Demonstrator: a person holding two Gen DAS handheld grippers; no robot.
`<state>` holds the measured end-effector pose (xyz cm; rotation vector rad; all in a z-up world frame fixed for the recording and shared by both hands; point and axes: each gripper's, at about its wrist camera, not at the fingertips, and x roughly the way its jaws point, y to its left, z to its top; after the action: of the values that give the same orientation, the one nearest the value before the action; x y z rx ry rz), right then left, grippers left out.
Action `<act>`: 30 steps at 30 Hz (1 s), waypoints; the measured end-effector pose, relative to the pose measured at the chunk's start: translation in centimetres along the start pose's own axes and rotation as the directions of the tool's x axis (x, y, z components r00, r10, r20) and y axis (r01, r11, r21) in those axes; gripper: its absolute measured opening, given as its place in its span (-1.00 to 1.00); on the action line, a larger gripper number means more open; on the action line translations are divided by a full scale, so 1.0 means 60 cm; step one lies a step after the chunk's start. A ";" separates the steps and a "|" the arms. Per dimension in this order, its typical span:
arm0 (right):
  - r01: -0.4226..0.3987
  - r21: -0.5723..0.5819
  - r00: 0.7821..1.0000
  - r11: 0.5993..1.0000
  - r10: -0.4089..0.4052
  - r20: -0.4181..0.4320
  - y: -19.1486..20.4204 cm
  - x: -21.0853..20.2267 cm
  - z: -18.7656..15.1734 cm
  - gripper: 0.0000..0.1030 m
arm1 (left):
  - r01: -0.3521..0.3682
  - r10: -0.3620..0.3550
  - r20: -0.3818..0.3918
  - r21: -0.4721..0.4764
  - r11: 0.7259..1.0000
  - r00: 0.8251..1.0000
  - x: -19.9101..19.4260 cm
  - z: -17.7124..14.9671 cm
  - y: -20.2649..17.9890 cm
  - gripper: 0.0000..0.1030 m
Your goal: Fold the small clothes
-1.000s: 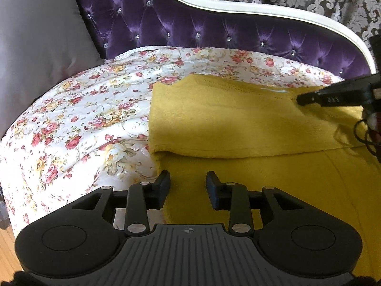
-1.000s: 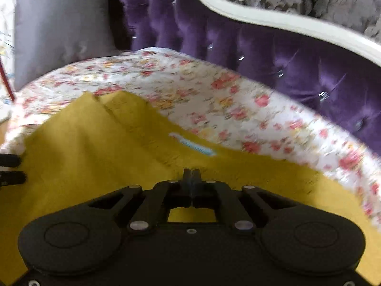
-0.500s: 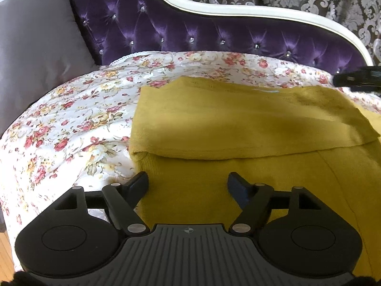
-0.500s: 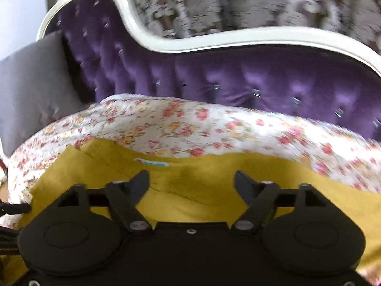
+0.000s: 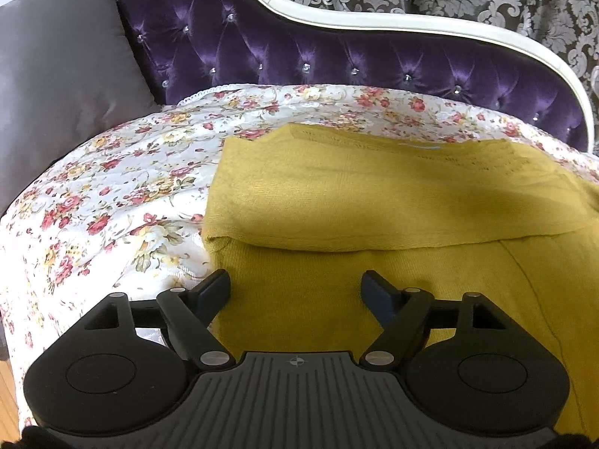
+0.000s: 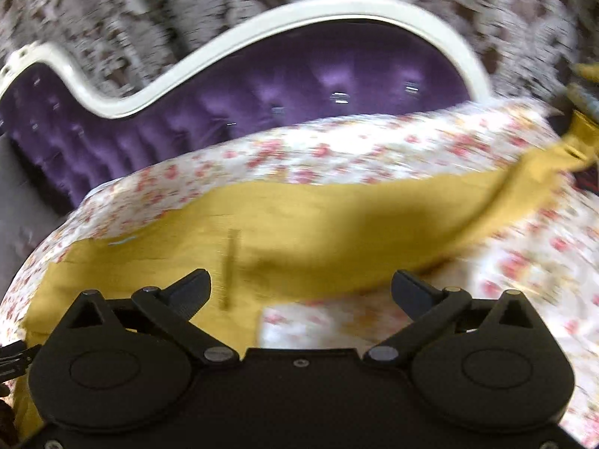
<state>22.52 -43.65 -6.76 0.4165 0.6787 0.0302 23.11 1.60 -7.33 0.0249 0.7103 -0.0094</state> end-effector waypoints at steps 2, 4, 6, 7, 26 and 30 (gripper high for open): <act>0.013 0.034 1.000 0.999 -0.013 -0.001 -0.027 -0.010 -0.004 0.99 | -0.005 0.005 -0.002 -0.004 1.000 1.000 0.001 0.001 -0.001 0.49; 0.019 0.057 1.000 0.998 -0.019 0.005 -0.048 -0.021 -0.008 0.99 | -0.006 0.005 -0.016 -0.007 1.000 1.000 0.001 0.005 -0.002 0.49; 0.029 0.070 0.999 0.997 -0.030 0.015 -0.066 -0.035 -0.012 0.99 | 0.012 -0.013 -0.045 -0.023 1.000 0.999 -0.001 0.014 -0.001 0.49; 0.032 0.075 0.999 0.997 -0.034 0.020 -0.072 -0.040 -0.013 0.99 | 0.031 -0.033 -0.056 -0.035 0.999 0.998 -0.003 0.018 0.001 0.49; 0.110 0.186 0.986 0.976 -0.130 0.102 -0.216 -0.068 0.031 0.99 | 0.159 -0.154 -0.077 0.068 0.985 0.985 0.069 0.090 -0.123 0.49; 0.136 0.244 0.975 0.960 -0.173 0.139 -0.238 -0.046 0.069 0.99 | 0.147 -0.136 -0.087 0.143 0.979 0.987 0.082 0.071 -0.136 0.69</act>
<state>21.40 -58.68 -7.68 0.5840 0.5560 -0.2317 29.46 -6.64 -7.47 0.1184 0.7865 -0.1992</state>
